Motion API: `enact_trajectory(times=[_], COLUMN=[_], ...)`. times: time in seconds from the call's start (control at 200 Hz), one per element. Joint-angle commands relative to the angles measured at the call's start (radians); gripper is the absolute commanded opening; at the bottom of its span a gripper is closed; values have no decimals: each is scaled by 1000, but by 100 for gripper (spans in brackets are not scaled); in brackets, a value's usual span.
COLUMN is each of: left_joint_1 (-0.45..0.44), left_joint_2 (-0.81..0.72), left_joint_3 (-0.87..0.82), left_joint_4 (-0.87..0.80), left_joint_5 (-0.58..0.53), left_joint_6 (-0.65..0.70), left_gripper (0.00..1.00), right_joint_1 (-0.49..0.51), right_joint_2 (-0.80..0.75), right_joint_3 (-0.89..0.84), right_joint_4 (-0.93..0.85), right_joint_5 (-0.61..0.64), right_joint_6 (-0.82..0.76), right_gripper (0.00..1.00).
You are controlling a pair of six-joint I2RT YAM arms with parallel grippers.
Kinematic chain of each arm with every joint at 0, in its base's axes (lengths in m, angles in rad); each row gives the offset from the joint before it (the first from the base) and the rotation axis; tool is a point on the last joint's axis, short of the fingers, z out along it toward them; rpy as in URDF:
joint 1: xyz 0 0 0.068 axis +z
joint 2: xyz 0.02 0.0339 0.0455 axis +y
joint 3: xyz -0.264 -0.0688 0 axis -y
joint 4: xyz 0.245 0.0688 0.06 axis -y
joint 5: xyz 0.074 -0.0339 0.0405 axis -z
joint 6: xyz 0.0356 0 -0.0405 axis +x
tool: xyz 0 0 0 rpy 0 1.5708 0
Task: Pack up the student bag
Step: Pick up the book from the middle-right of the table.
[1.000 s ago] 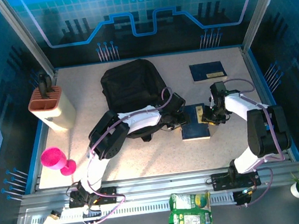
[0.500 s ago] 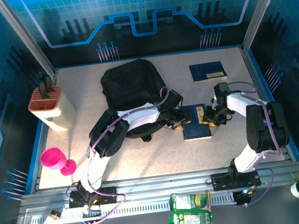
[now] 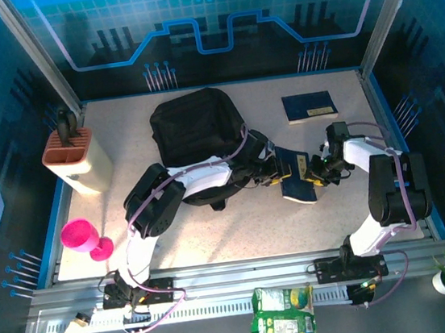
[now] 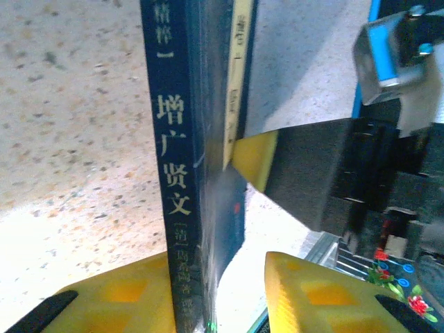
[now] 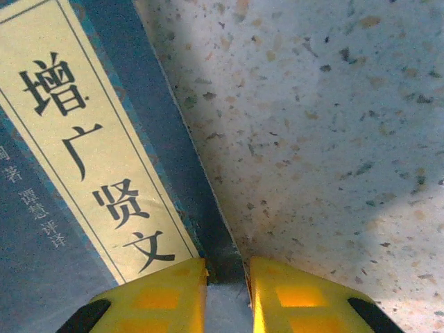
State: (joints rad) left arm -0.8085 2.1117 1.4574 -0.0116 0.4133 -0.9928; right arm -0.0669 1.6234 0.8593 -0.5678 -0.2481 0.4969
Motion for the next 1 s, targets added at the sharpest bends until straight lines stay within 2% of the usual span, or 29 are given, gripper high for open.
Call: enact_trajectory(times=[0.0, 0.25, 0.365, 0.55, 0.79, 0.895, 0.996], left_joint_1=[-19, -19, -18, -6, 54, 94, 140], left_joint_2=[-26, 13, 15, -49, -217, -305, -395], left_joint_3=[2, 43, 51, 63, 4, -65, -155], left_joint_4=[44, -48, -62, -116, -76, -28, 45], left_joint_5=[44, 13, 9, -55, -166, -214, -248], left_joint_6=[9, 3, 2, 59, 99, 107, 86], left_gripper=[35, 29, 22, 12, 10, 10, 9], right_joint_1=[4, 1, -9, -31, -115, -148, -132], right_joint_2=[36, 2, -29, -123, -312, -364, -376], right_joint_3=[-35, -50, -62, -87, -165, -207, -252], right_joint_4=[0, 23, 37, 74, 234, 368, 561], right_joint_5=[-39, -55, -66, -104, -343, -478, -573], right_joint_6=[13, 19, 29, 41, 130, 238, 403], right_gripper=[22, 25, 27, 39, 62, 71, 76])
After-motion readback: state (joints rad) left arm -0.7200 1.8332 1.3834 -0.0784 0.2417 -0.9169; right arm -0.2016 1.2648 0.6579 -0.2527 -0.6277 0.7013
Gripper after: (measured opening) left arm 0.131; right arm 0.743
